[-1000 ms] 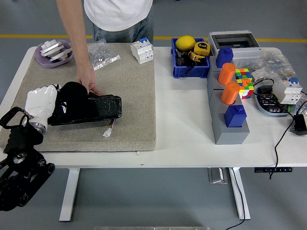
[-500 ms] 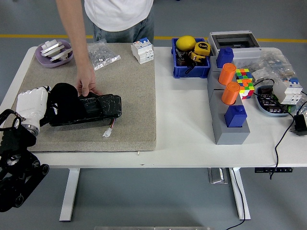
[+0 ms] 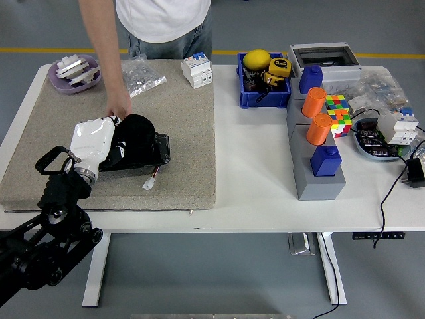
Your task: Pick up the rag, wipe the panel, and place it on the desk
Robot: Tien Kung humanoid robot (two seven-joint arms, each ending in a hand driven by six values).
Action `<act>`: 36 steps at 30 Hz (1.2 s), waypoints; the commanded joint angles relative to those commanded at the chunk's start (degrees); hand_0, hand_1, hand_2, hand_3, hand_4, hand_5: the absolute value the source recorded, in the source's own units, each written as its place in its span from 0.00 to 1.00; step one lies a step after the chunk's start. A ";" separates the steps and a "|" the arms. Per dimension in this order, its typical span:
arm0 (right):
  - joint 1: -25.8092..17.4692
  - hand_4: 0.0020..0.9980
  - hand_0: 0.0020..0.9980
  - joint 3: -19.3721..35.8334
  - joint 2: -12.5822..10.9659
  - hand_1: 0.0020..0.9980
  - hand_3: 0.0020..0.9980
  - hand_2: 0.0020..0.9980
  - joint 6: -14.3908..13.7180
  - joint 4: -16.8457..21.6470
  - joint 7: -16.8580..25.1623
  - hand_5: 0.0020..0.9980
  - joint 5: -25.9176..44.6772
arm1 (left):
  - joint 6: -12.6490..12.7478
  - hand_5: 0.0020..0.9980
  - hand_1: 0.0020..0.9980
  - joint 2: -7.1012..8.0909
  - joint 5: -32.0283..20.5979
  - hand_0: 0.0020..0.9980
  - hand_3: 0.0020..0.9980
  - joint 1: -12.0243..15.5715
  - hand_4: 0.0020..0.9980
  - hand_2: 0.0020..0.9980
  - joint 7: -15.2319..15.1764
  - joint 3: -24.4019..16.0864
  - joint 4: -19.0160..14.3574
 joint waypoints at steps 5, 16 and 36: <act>-0.06 1.00 0.75 -0.45 0.00 0.28 0.62 0.64 0.10 -0.04 -0.04 0.57 0.30 | -0.30 0.00 0.42 -1.42 -0.51 0.29 0.54 -1.16 0.17 0.57 0.33 2.08 -0.26; 0.08 1.00 0.75 -0.58 -0.06 0.28 0.62 0.64 0.01 0.00 0.02 0.57 0.28 | -0.50 0.00 0.42 -3.01 -1.04 0.29 0.54 -2.56 0.17 0.57 0.64 4.54 -0.67; -0.24 1.00 0.75 0.25 -0.03 0.28 0.62 0.64 0.23 -0.06 0.06 0.57 0.18 | -0.54 0.00 0.42 1.52 0.46 0.29 0.54 2.00 0.18 0.57 1.62 -3.01 0.37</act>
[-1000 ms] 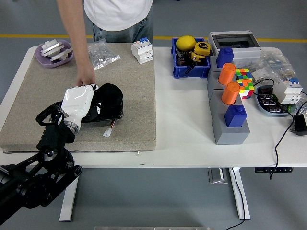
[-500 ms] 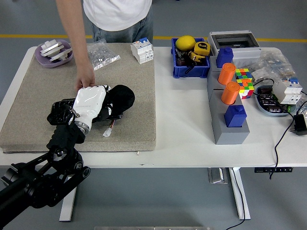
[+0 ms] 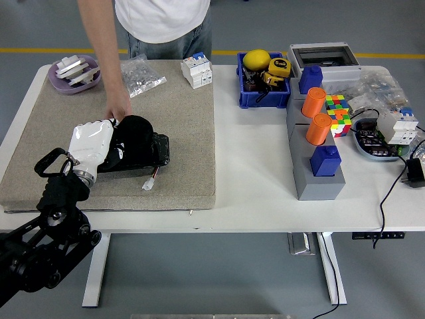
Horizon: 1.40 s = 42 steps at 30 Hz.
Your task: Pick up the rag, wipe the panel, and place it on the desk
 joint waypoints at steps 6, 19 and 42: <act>0.10 1.00 0.75 0.37 -0.05 0.28 0.62 0.64 -0.02 0.03 0.03 0.57 -0.26 | -0.15 0.00 0.42 0.97 0.00 0.29 0.54 0.63 0.18 0.57 0.25 -3.46 1.75; 0.04 1.00 0.75 0.77 -0.03 0.28 0.62 0.64 0.06 -0.04 -0.07 0.58 -0.32 | 0.23 0.00 0.43 1.20 0.00 0.29 0.54 2.19 0.22 0.57 1.22 -11.90 4.34; 0.55 1.00 0.75 0.31 0.04 0.28 0.62 0.64 -0.08 0.24 -0.48 0.58 -0.53 | 0.95 0.00 0.50 2.53 -1.07 0.36 0.56 -4.97 0.29 0.59 -1.28 -13.52 15.33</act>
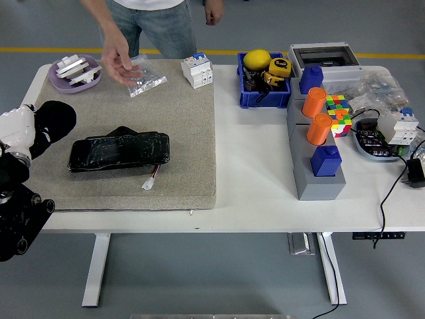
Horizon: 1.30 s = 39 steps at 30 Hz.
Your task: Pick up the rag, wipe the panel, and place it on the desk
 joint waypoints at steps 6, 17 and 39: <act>0.03 1.00 0.75 0.00 0.10 0.28 0.62 0.64 0.02 0.00 0.04 0.58 -0.05 | -1.35 0.00 0.63 0.53 -2.25 0.46 0.57 -1.28 0.60 0.67 -0.54 0.48 2.70; -0.08 1.00 0.75 0.00 0.08 0.28 0.62 0.64 0.09 -0.03 -0.02 0.58 -0.24 | -4.85 0.09 0.75 0.98 -3.04 0.61 0.60 -1.07 0.83 0.78 0.41 -0.13 2.62; -0.03 1.00 0.75 -0.38 0.05 0.28 0.62 0.64 -0.02 -0.14 -0.03 0.57 -0.10 | -6.25 0.42 0.80 1.55 -1.37 0.71 0.78 -0.13 1.00 0.82 0.88 -1.74 -1.52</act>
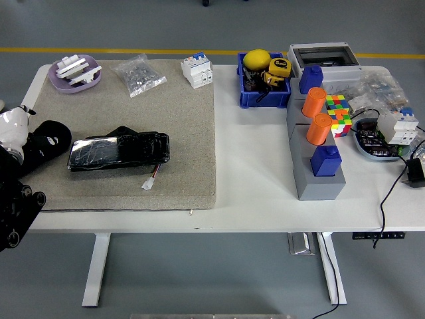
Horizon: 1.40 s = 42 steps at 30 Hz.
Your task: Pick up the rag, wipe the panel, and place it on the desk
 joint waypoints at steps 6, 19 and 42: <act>-0.07 1.00 0.75 0.09 0.00 0.28 0.62 0.64 -0.09 0.00 0.03 0.57 -0.04 | 0.25 0.45 0.80 0.12 2.05 0.72 0.78 2.68 1.00 0.81 0.73 -2.27 -7.04; -0.22 1.00 0.75 -1.46 -0.01 0.28 0.61 0.64 0.10 0.13 -0.06 0.55 0.95 | -0.01 0.42 0.79 -2.42 2.44 0.71 0.77 8.09 0.98 0.80 3.05 -3.34 -23.32; -0.70 1.00 0.75 -2.44 0.54 0.28 0.61 0.64 0.12 0.53 -0.04 0.55 1.18 | 8.79 0.24 0.57 -6.56 -21.10 0.47 0.58 13.22 0.81 0.58 -18.78 -3.55 -26.05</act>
